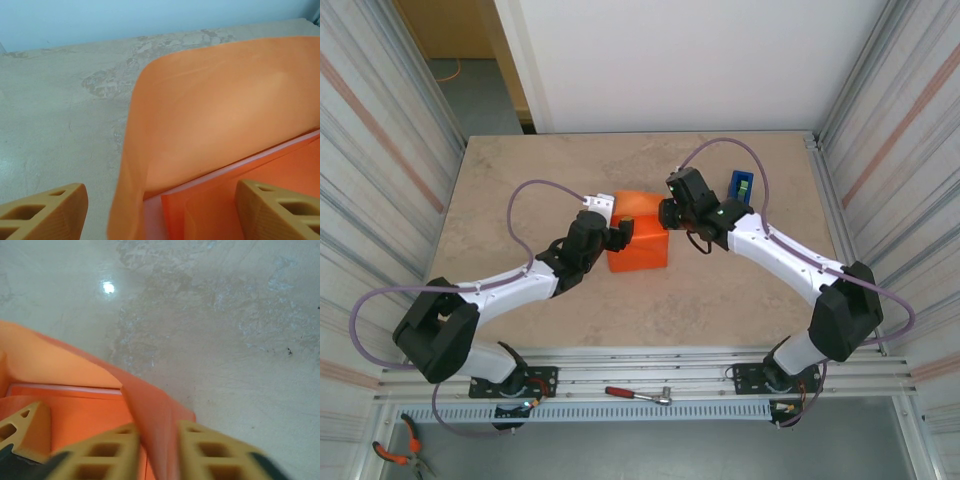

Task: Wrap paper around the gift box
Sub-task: Fold the wrapping paper for the gift box.

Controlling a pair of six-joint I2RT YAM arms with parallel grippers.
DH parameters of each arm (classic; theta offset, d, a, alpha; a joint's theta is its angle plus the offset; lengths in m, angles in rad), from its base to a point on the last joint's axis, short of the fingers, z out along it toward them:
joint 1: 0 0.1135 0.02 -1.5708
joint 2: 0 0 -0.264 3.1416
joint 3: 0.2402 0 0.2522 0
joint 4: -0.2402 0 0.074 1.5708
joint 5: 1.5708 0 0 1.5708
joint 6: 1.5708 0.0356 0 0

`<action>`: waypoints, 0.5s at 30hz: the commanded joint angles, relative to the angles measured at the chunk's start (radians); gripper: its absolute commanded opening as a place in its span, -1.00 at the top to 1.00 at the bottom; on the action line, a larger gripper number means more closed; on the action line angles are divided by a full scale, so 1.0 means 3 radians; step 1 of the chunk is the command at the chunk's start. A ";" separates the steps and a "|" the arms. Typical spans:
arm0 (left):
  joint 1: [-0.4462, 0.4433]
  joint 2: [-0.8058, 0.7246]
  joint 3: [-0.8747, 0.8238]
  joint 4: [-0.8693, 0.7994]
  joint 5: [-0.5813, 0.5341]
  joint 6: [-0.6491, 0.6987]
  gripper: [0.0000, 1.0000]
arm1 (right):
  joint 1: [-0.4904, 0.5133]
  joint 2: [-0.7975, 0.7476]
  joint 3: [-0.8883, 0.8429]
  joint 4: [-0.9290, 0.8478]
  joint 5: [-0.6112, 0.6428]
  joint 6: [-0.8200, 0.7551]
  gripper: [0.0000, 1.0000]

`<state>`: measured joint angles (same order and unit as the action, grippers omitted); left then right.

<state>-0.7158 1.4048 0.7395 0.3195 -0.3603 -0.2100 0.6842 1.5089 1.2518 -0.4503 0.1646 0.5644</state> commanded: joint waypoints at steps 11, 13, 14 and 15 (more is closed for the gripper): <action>-0.0007 0.0063 0.0016 -0.0094 -0.0039 0.0025 -0.53 | -0.0011 -0.0067 0.0135 -0.0130 0.0103 -0.0068 -0.88; -0.0007 0.0058 0.0012 -0.0089 -0.0037 0.0024 -0.53 | -0.0010 -0.0064 0.0113 -0.0139 0.0056 -0.0056 -0.88; -0.0007 0.0062 0.0011 -0.0089 -0.0039 0.0022 -0.53 | -0.0010 -0.0051 0.0099 -0.0145 0.0046 -0.0034 -0.88; -0.0007 0.0061 0.0014 -0.0092 -0.0040 0.0025 -0.53 | -0.0014 -0.0034 0.0083 -0.0148 0.0040 -0.0017 -0.88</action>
<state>-0.7158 1.4048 0.7395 0.3199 -0.3599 -0.2100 0.6804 1.5120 1.2739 -0.4690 0.1780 0.5602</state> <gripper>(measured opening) 0.766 0.941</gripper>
